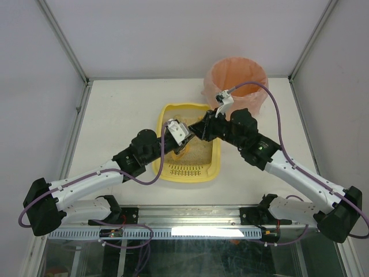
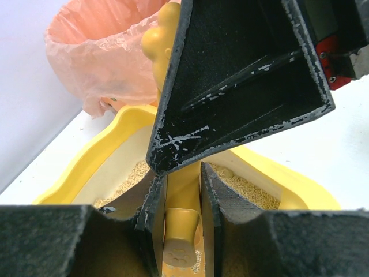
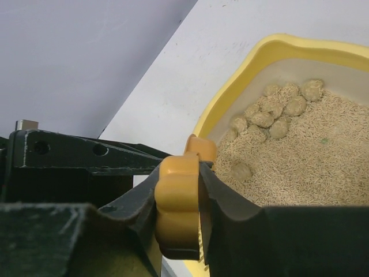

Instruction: Clean the litter box

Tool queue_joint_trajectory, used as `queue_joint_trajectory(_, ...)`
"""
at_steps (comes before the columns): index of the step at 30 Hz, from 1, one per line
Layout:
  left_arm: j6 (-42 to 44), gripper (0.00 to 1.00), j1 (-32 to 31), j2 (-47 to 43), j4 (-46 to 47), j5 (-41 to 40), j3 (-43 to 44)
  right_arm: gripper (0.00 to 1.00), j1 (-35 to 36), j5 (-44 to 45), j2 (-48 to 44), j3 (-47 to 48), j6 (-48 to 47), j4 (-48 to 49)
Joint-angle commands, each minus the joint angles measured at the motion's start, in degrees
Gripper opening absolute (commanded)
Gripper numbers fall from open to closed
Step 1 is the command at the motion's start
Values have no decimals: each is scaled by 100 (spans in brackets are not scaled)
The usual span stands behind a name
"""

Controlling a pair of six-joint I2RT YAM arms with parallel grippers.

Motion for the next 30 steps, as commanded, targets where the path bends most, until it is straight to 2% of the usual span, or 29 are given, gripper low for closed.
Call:
queue_joint_trajectory(1, -33, 0, -45, -150, 323, 277, 48, 25, -53, -301, 22, 309, 20, 173)
queue_joint_trajectory(5, -40, 0, -45, -139, 323, 238, 57, 8, -59, -440, 20, 336, -51, 94)
queue_joint_trajectory(8, -89, 0, -45, -147, 315, 168, 68, 0, -67, -303, -85, 272, -76, 83)
queue_joint_trajectory(9, -126, 10, -47, -158, 306, 131, 72, 0, -71, -210, -139, 235, -65, 87)
queue_joint_trajectory(11, -217, 51, -50, -192, 280, 54, 76, 0, -79, 73, -280, 112, -2, 160)
queue_joint_trajectory(12, -254, 68, -46, -218, 225, 17, 105, 0, -87, 234, -341, 58, 36, 170)
queue_joint_trajectory(13, -296, 76, -45, -259, 129, -38, 146, 0, -103, 480, -398, 15, 84, 131)
queue_joint_trajectory(15, -436, 80, -46, -378, -53, -234, 248, 0, -129, 761, -528, -94, 136, 102)
queue_joint_trajectory(20, -1199, 83, -45, -866, -684, -1017, 345, 0, -198, 1039, -898, -420, 5, 180)
queue_joint_trajectory(26, -2541, 86, 112, -1220, -2230, -2487, 494, 0, -342, 1163, -1016, -513, -23, 66)
queue_joint_trajectory(28, -2928, 87, 432, -1236, -2719, -2440, 538, 0, -384, 1151, -979, -473, -92, -28)
queue_joint_trajectory(30, -3213, 90, 927, -1217, -3088, -1915, 548, 0, -397, 1170, -920, -416, -116, -109)
